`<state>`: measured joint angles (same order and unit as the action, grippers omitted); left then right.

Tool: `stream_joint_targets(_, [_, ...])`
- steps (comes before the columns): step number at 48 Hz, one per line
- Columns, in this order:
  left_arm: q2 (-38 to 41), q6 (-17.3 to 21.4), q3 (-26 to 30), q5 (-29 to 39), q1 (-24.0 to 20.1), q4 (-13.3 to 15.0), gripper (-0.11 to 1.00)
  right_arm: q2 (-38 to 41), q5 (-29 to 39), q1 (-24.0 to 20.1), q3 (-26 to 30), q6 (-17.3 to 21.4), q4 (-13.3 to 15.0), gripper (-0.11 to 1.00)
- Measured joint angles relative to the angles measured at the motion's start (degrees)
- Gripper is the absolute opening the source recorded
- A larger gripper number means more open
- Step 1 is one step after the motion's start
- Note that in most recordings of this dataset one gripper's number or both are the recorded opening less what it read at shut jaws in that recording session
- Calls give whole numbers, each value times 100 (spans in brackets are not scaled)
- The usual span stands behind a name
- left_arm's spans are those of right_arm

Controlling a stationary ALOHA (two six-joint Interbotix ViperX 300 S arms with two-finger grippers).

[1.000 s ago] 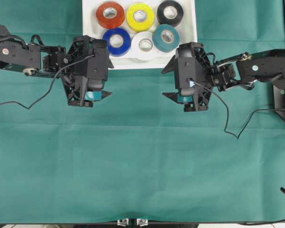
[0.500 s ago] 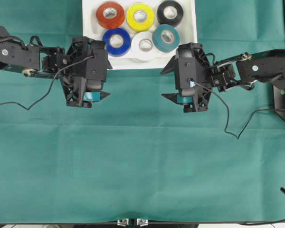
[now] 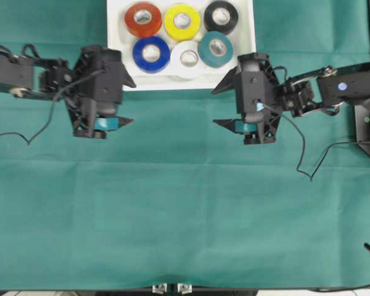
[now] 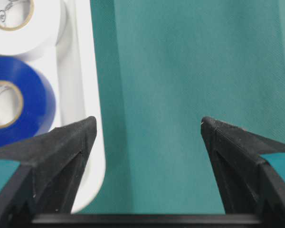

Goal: Put the tape alternately from left to right into the white case.

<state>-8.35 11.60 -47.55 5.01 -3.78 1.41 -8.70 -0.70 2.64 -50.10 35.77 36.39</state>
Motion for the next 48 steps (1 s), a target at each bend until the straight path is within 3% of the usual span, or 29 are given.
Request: stream_joint_targets(48, [-1441, 0, -1143, -9, 0, 9, 46, -1081, 0, 0, -694, 0, 0, 80])
